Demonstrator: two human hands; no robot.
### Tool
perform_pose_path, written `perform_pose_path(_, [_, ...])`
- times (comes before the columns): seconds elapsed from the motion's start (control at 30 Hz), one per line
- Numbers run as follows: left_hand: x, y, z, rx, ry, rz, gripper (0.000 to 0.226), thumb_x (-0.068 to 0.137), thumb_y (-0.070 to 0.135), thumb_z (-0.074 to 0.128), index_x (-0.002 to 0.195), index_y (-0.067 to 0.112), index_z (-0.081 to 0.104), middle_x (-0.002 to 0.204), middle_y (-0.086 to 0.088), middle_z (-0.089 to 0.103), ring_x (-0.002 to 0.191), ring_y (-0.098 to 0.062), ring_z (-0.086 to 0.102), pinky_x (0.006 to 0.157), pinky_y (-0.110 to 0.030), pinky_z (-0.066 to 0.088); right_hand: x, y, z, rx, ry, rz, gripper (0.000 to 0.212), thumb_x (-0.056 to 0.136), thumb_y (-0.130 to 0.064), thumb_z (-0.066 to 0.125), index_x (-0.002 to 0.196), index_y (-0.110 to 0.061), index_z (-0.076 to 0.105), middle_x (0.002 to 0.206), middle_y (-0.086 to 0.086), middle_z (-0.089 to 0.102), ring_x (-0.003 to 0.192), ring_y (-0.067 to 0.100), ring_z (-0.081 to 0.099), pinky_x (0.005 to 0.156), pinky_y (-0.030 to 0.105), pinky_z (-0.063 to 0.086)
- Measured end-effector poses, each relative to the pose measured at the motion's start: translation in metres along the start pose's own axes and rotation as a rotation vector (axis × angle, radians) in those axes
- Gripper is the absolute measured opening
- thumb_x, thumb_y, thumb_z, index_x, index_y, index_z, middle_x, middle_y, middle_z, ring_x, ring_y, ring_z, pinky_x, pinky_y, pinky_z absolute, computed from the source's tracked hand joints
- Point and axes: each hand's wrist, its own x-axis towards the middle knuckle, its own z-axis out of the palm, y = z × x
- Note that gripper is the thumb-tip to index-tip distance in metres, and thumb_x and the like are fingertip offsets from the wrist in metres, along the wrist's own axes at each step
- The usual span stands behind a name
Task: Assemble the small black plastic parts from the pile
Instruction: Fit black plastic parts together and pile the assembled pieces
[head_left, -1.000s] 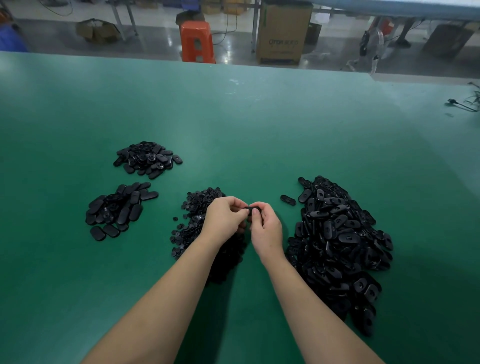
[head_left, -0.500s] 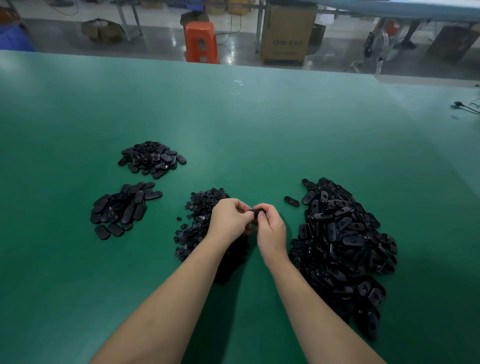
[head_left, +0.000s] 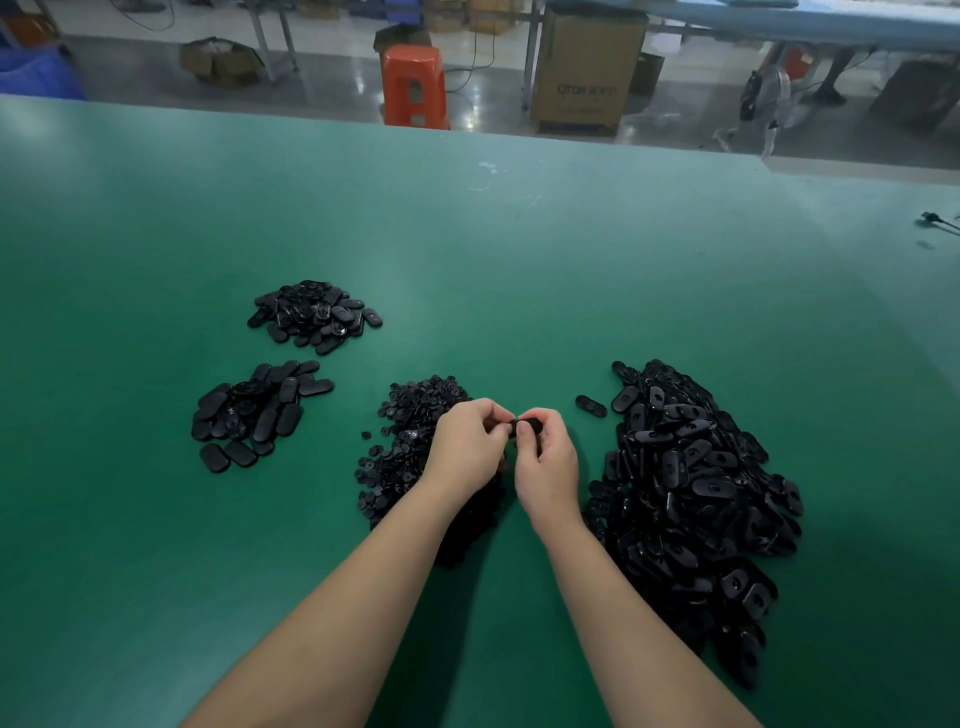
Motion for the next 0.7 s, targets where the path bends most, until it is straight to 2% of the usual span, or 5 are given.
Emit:
perform_pose_path(0.1, [0.0,0.0,0.0,0.027,0.013,0.017,0.007,0.091,0.015,0.068,0.087,0.02,0.071,0.08,0.007,0.072,0.064,-0.013,0.069,0.071,-0.033,0.06,0.001,-0.003,0.001,0.0,-0.004,0.009,0.022,0.101,-0.017,0.053,0.09,-0.036,0.053,0.086,-0.015,0.064,0.083,-0.005,0.058,0.068,0.015,0.042])
perform_pose_path(0.23, [-0.002,0.0,0.001,0.181,0.029,0.127,0.008,0.089,0.022,0.07,0.096,0.019,0.073,0.084,0.005,0.073,0.079,-0.013,0.067,0.079,-0.032,0.056,0.001,-0.005,0.001,0.07,0.001,0.076,0.025,0.103,-0.017,0.045,0.091,-0.035,0.057,0.09,-0.014,0.066,0.086,-0.001,0.059,0.075,0.027,0.047])
perform_pose_path(0.43, [-0.002,-0.01,-0.017,0.471,0.145,0.25,0.008,0.089,0.033,0.064,0.095,0.028,0.068,0.09,0.009,0.061,0.083,-0.016,0.061,0.065,-0.029,0.043,-0.001,-0.005,0.001,0.099,0.005,0.074,0.014,0.105,-0.025,0.043,0.103,-0.029,0.056,0.082,-0.01,0.065,0.069,0.006,0.057,0.072,0.033,0.048])
perform_pose_path(0.57, [0.008,-0.038,-0.064,0.394,0.335,0.064,0.006,0.094,0.032,0.065,0.095,0.026,0.067,0.088,0.008,0.061,0.073,-0.01,0.059,0.059,-0.027,0.048,-0.002,-0.007,0.0,0.064,-0.033,0.073,0.014,0.105,-0.029,0.043,0.102,-0.029,0.057,0.08,-0.008,0.066,0.066,0.007,0.056,0.07,0.035,0.049])
perform_pose_path(0.7, [0.012,-0.082,-0.121,0.279,0.558,-0.162,0.009,0.095,0.02,0.064,0.099,0.013,0.069,0.085,0.002,0.068,0.063,-0.008,0.058,0.053,-0.021,0.041,-0.002,-0.008,0.001,0.019,-0.045,0.06,0.016,0.105,-0.025,0.045,0.099,-0.027,0.059,0.077,-0.007,0.066,0.058,0.006,0.052,0.066,0.039,0.049])
